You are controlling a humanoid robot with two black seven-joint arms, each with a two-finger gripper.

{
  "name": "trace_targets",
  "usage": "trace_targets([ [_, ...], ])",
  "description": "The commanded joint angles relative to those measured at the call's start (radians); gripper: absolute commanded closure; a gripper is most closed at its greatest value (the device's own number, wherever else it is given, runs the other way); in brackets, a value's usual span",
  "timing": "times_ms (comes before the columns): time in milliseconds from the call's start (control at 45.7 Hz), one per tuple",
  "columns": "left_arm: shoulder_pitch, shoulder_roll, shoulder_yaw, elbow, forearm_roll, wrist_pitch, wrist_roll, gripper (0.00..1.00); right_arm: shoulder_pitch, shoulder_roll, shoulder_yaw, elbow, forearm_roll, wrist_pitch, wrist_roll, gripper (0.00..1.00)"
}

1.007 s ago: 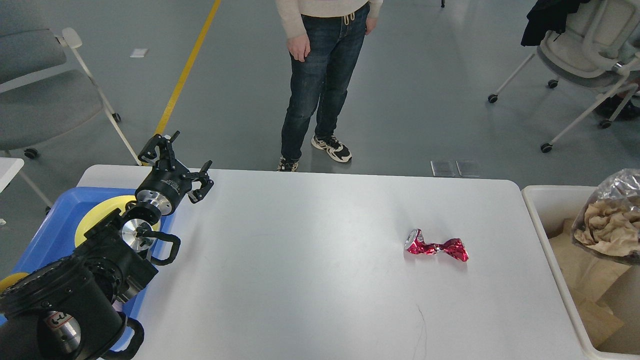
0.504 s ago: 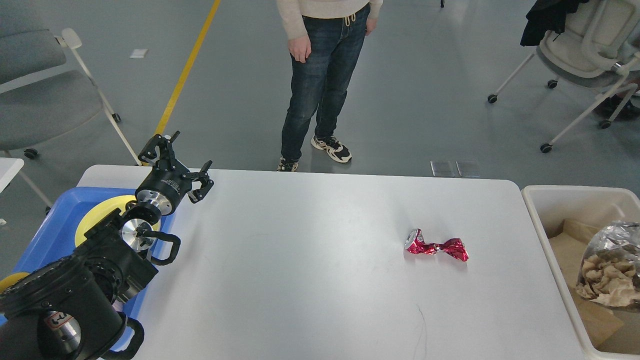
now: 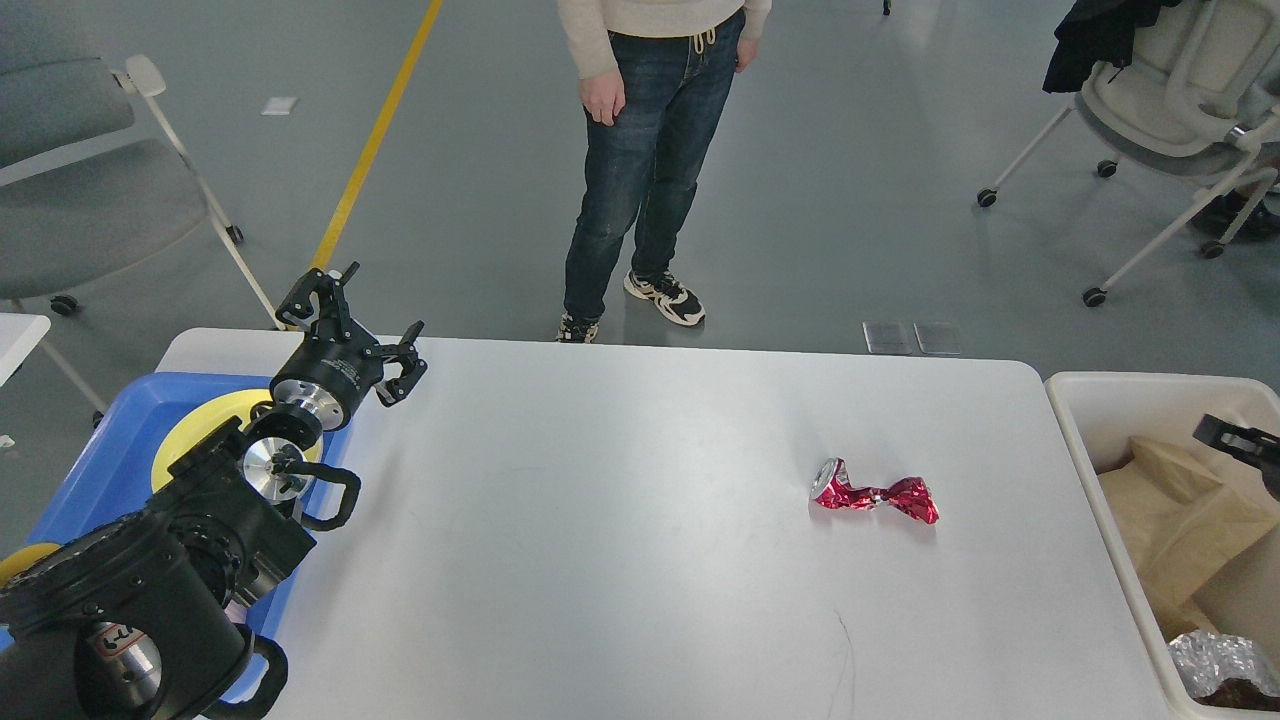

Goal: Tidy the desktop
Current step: 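Reach the right gripper down to the red candy wrapper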

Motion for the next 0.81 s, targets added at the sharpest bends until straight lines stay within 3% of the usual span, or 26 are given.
trace_targets([
  [0, 0.0, 0.0, 0.0, 0.0, 0.0, 0.0, 0.0, 0.04, 0.102, 0.086, -0.163, 0.002, -0.004, 0.003, 0.0, 0.0],
  [307, 0.0, 0.0, 0.0, 0.0, 0.0, 0.0, 0.0, 0.04, 0.312, 0.233, -0.422, 0.093, -0.017, 0.038, 0.0, 0.0],
  [504, -0.002, 0.0, 0.0, 0.0, 0.0, 0.0, 0.0, 0.04, 0.555, 0.241, -0.392, 0.336, -0.002, 0.27, -0.003, 0.0],
  [788, 0.0, 0.0, 0.0, 0.0, 0.0, 0.0, 0.0, 0.04, 0.719, 0.239, -0.353, 0.594, 0.004, 0.663, -0.003, 0.0],
])
